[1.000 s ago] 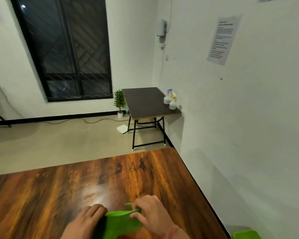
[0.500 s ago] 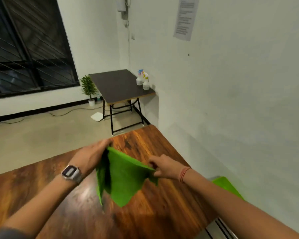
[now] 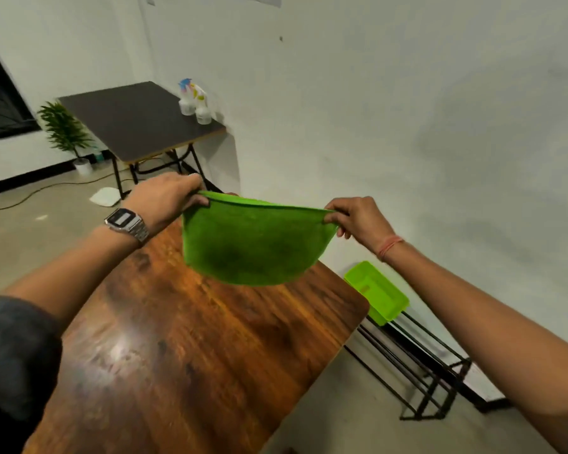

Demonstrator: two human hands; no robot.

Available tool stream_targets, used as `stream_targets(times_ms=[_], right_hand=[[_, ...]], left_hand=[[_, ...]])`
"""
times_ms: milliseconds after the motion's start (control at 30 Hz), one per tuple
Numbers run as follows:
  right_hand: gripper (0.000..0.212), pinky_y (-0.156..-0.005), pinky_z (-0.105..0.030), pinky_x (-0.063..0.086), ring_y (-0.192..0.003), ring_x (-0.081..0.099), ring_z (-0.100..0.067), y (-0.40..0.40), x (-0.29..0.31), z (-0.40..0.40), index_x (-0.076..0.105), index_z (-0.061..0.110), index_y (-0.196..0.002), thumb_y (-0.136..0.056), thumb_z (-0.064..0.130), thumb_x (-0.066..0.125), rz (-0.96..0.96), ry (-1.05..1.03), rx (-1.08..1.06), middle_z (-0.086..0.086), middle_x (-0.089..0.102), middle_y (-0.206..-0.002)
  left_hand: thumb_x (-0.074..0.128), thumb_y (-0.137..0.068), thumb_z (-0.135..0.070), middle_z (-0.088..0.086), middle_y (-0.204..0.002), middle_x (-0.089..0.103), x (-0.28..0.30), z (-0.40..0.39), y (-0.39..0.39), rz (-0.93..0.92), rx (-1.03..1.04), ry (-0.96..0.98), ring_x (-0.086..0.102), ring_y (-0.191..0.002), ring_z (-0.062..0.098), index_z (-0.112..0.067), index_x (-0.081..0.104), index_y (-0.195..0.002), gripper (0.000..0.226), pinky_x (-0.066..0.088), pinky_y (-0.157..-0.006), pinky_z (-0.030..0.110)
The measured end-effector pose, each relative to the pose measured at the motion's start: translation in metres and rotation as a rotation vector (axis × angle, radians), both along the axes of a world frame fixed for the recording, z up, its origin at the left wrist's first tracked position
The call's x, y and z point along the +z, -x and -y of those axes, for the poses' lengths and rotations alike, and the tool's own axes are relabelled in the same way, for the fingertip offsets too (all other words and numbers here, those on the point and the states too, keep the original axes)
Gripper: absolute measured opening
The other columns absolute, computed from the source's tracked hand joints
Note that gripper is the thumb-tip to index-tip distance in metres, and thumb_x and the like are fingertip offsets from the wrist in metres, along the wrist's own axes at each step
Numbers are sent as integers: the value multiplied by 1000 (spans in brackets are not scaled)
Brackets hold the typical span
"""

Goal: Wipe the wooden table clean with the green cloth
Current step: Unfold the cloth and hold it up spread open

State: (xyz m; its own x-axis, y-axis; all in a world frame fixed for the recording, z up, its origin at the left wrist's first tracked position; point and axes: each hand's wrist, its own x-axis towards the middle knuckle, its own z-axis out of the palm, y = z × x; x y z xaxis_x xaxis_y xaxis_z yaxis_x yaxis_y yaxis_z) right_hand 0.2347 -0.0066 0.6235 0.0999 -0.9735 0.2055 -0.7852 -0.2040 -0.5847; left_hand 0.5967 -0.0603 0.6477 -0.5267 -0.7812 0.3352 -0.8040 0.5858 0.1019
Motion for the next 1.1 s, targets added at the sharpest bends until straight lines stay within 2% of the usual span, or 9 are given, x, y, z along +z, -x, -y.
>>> stream_targets(times_ms=[67,167,267,400,500,600,867,967,1100], right_hand=[[13,-52,-12,46,-44,56,-2,22,14,-10,73,7,-91,-89,2,61,-65,44,-44,-3,62,-59],[17,-51,-8,43,-47,57,2,57,33,-27,73,7,-93,-89,0,58,-116,75,-141,-9,65,-64],[4,-49,-11,43,-46,59,-6,93,48,-49,71,11,-87,-87,11,67,-120,112,-269,-11,67,-62],[18,-46,-12,42,-43,59,-9,142,61,-85,67,11,-76,-79,25,78,-107,174,-446,0,64,-59],[12,-44,-15,46,-42,59,-8,178,60,-119,66,8,-77,-82,17,73,-88,167,-526,-1,64,-58],[6,-53,-21,54,-45,60,-8,213,50,-157,65,6,-82,-86,4,61,-60,133,-596,-8,64,-62],[19,-58,-16,53,-49,60,-2,305,-21,-240,69,1,-94,-91,-4,51,18,-5,-742,-14,63,-66],[20,-54,-9,49,-48,60,0,339,-67,-258,69,1,-94,-91,-6,51,82,-66,-776,-9,62,-62],[21,-54,-10,51,-50,62,-2,377,-144,-270,70,7,-93,-92,-4,52,112,-181,-788,-8,63,-59]], left_hand=[[61,-91,-27,17,-90,63,6,5,24,32,-132,81,56,-82,38,-4,63,-91,24,49,-68,50],[56,-95,-21,18,-99,63,11,14,66,-10,-165,120,54,-87,39,-2,67,-100,23,46,-75,50],[49,-99,-22,18,-102,64,14,23,111,-62,-199,138,54,-90,38,-5,65,-109,26,43,-72,46],[45,-100,-27,12,-102,68,18,26,171,-126,-257,176,58,-90,37,-14,63,-110,24,40,-61,40],[43,-101,-26,12,-107,67,15,22,225,-127,-296,131,61,-90,38,-17,61,-111,22,39,-61,38],[44,-99,-16,17,-107,65,6,10,282,-133,-376,47,61,-91,41,-13,60,-112,21,39,-65,40],[53,-89,-2,17,-106,64,-56,-30,416,-85,-528,-220,59,-96,38,-7,61,-114,27,40,-73,39],[52,-84,5,15,-104,66,-98,-34,463,-56,-538,-318,62,-92,35,-8,62,-113,34,44,-74,40],[56,-83,3,17,-111,65,-174,-34,510,20,-558,-424,62,-97,35,-9,62,-119,38,43,-78,40]])
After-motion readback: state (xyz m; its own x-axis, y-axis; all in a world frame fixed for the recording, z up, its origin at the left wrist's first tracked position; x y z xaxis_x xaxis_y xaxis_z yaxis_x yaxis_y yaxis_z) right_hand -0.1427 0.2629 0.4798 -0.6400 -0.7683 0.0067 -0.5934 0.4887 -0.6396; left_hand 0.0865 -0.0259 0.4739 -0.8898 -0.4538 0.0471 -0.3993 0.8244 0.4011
